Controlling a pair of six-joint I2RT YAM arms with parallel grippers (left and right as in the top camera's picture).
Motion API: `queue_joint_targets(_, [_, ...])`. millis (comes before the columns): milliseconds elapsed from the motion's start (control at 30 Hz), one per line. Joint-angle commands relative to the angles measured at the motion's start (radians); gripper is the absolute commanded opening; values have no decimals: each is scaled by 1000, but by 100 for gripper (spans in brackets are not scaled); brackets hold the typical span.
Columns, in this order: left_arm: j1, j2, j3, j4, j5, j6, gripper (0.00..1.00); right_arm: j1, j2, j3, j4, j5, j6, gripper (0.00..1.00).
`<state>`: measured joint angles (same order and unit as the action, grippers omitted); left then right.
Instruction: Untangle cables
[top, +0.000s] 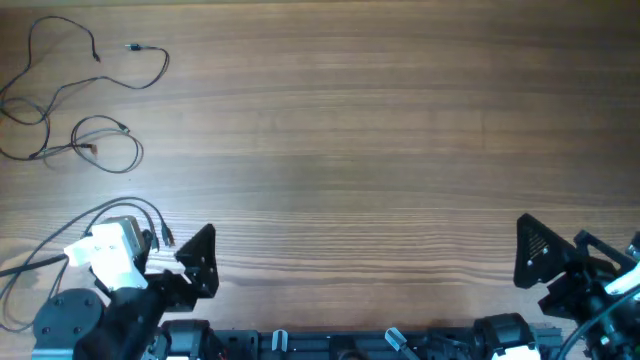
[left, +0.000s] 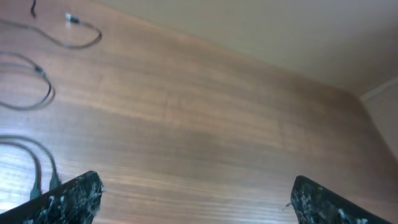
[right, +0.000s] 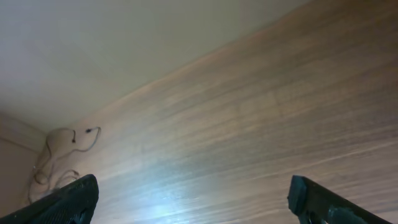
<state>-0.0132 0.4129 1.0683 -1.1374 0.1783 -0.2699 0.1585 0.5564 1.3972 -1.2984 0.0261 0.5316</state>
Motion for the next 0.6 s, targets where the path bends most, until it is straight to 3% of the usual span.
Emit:
queue_joint_targets(0, [-2,2,-4,-58,-16,-7,100,4,10,2,-19,-27,-31,100])
queue_joint_targets(67, [-2,2,-4,-79,-16,-8,100,4,11,2,-19,-27,-35,100])
queue_joint_targets(267, [-2,1,-4,-88,-16,-8,100,4,17,2,-1,-26,-273,100])
queue_joint_targets(567, [-2,1,-4,-95,-16,-7,100,4,17,2,-133,-27,-269,100])
